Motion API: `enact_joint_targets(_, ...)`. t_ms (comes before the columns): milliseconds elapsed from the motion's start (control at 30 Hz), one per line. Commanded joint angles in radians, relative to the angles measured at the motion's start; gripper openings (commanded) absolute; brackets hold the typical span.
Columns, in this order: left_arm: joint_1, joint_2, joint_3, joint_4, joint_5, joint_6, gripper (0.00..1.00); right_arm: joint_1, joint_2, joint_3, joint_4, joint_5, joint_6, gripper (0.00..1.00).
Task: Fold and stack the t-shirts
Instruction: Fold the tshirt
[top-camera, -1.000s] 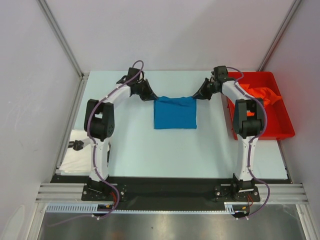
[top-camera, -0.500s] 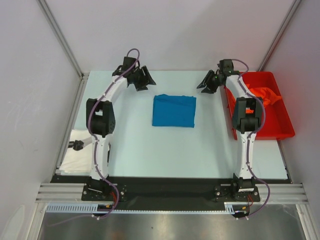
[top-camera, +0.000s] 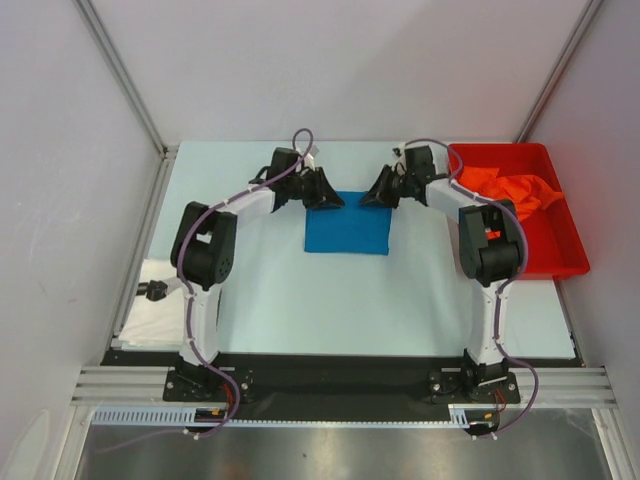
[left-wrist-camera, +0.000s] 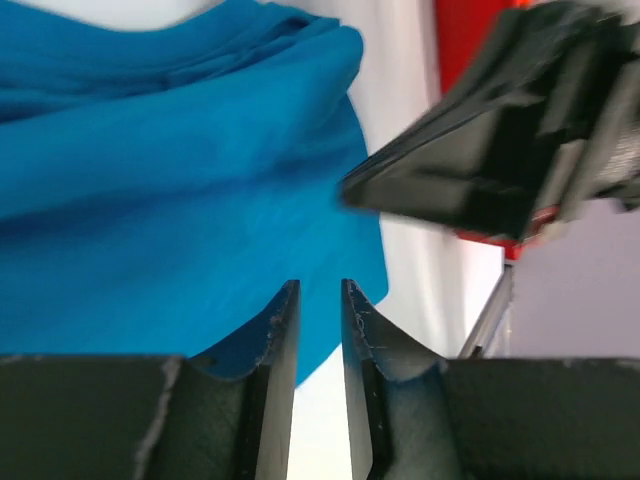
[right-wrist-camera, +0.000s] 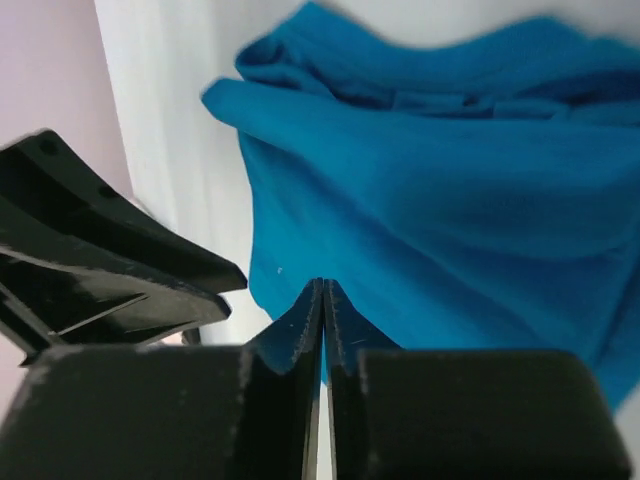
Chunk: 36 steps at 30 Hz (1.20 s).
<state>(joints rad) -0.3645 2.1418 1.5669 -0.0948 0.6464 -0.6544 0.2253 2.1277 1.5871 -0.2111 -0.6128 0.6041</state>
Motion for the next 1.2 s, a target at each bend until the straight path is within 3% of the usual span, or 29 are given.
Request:
enact_joint_targets(0, 0.012, 0.056, 0.016, 0.220, 0.088, -0.088, 0.27, -0.015, 0.052, -0.067, 0.340, -0.099, 0.146, 0.03)
enact_joint_targets(333, 0.053, 0.274, 0.125, 0.400, 0.107, -0.200, 0.27, -0.053, 0.234, -0.056, 0.636, -0.120, 0.328, 0.02)
enact_joint_targets(767, 0.130, 0.444, 0.257, 0.629, 0.098, -0.475, 0.28, -0.099, 0.365, -0.004, 0.762, -0.067, 0.569, 0.05)
enact_joint_targets(1167, 0.148, 0.535, 0.461, 0.405, 0.114, -0.407, 0.27, -0.135, 0.393, 0.161, 0.441, 0.021, 0.412, 0.05)
